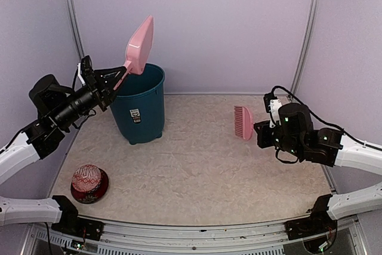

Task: Sweep away the paper scraps from the table

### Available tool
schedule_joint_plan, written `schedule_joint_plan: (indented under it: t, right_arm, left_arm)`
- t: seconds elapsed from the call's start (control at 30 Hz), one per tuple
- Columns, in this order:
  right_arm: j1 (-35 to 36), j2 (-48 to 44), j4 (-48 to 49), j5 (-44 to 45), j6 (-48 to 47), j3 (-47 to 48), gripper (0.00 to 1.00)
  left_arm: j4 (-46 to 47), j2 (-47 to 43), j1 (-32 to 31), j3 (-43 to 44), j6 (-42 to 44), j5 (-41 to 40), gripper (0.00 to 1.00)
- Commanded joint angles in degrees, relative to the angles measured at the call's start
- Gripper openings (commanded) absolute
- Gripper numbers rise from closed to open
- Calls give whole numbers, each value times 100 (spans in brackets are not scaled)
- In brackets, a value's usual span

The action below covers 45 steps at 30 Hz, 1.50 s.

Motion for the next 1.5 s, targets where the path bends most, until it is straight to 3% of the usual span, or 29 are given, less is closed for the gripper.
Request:
schedule_joint_plan:
  t: [0.0, 0.3, 0.73, 1.1, 1.47]
  right_arm:
    - [-60, -255, 213, 214, -134, 38, 0]
    - [-286, -291, 605, 5, -222, -48, 0]
    - [-1385, -40, 1661, -2114, 813, -575, 0]
    - [-1797, 106, 1990, -2334, 1203, -995, 0]
    - [-1852, 228, 2506, -2781, 1575, -1553, 0]
  left_arm:
    - [-1198, -198, -522, 205, 1257, -665, 0]
    - [-2146, 69, -2121, 256, 2372, -2172, 0]
    - [-2732, 1539, -4091, 592, 3309, -4155, 0]
    - [-3243, 3578, -4617, 1248, 3276, -5062, 0]
    - [-3268, 4843, -4579, 1594, 3212, -5095, 0]
